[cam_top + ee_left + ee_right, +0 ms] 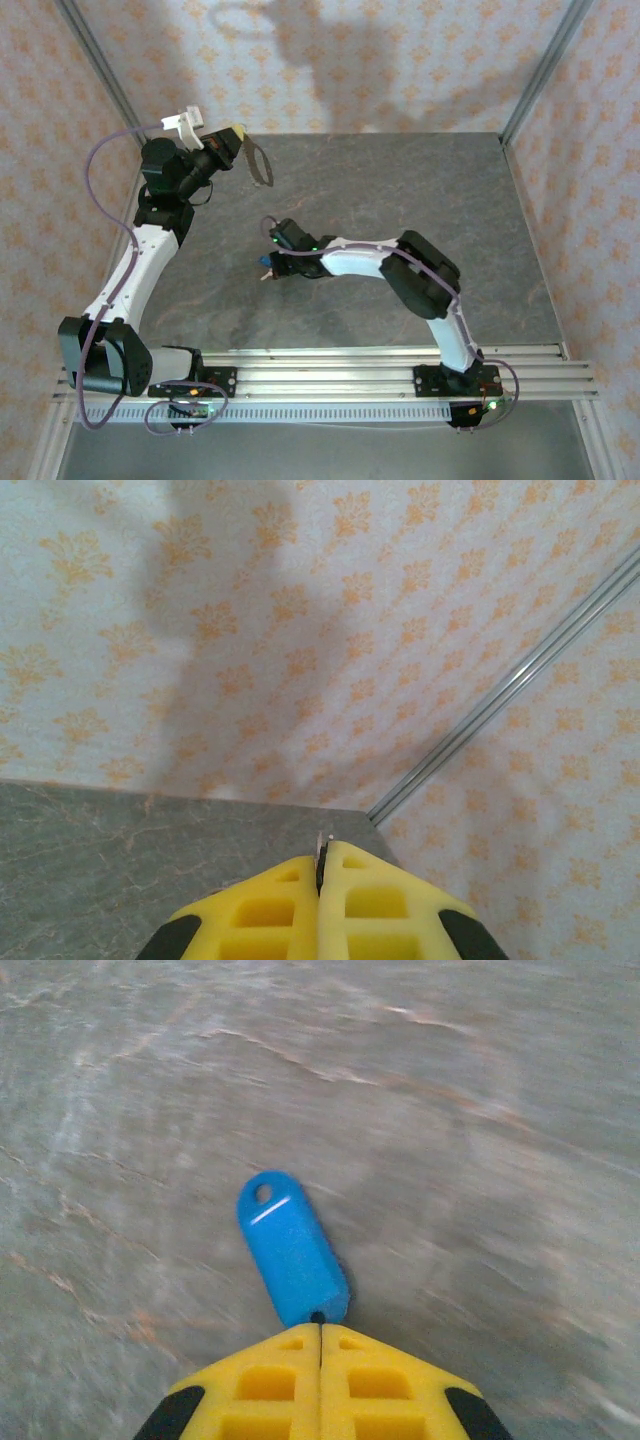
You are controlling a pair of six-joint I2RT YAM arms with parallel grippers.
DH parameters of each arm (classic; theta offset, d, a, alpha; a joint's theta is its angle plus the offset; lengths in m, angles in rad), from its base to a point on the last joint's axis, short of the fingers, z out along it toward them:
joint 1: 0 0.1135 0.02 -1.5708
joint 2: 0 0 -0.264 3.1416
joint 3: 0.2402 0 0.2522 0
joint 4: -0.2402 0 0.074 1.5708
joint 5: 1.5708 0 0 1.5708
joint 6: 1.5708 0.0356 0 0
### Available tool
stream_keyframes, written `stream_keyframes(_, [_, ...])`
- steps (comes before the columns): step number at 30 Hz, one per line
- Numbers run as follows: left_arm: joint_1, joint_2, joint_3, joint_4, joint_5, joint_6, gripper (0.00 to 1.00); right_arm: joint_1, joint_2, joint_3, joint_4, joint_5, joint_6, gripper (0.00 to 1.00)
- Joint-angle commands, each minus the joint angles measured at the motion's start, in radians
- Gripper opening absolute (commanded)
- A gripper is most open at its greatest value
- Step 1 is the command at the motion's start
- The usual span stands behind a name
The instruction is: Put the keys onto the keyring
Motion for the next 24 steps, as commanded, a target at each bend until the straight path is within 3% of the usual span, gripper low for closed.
stream_keyframes(1, [-0.006,0.012,0.029,0.053,0.034,-0.024,0.0,-0.057,-0.161,-0.099,0.073,0.027,0.03,0.0])
stream_keyframes(13, [-0.173,0.04,0.021,-0.027,0.053,0.135,0.0,-0.289,-0.689,-0.491,0.144,-0.038,0.085,0.0])
stream_keyframes(24, [-0.334,0.046,0.044,-0.164,0.116,0.333,0.0,-0.492,-1.083,-0.568,0.075,-0.171,0.099,0.0])
